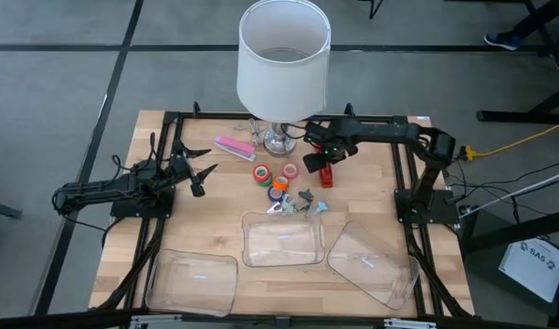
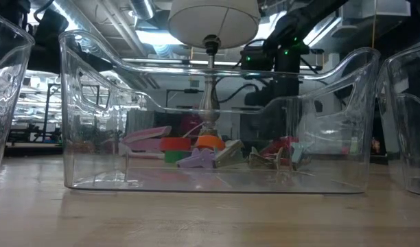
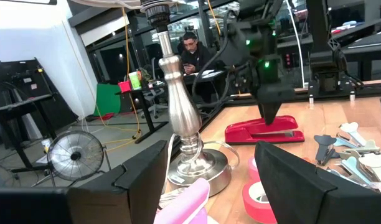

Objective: Pick and place Stapler, Stapler remover, tape
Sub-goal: Put the red stapler into the bottom right transparent bin

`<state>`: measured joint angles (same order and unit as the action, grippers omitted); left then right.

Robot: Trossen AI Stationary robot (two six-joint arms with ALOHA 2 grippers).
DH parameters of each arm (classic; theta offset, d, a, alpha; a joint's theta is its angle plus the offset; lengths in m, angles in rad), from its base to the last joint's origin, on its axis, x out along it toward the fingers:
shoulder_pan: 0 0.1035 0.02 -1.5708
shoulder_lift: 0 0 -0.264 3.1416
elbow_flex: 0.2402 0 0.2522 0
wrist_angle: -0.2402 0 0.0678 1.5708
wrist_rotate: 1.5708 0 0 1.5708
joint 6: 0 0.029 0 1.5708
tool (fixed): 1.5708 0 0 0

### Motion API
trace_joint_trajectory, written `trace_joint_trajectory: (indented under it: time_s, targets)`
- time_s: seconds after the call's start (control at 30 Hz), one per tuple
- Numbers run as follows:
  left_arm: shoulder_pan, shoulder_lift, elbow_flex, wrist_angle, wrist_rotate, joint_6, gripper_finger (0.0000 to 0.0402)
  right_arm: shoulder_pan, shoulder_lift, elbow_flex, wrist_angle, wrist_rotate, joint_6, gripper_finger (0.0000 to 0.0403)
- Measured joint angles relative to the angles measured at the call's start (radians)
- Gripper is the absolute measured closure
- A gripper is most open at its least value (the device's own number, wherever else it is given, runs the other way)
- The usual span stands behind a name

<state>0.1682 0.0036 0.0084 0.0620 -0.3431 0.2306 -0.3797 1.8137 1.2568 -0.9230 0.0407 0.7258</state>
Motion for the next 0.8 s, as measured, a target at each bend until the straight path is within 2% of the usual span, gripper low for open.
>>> trace_joint_trajectory:
  time_s: [0.8]
  targets:
    - [0.0,0.0,0.0,0.0,0.0,0.0,0.0162,-0.015,0.131,0.003,0.06,0.048,0.012,0.0221]
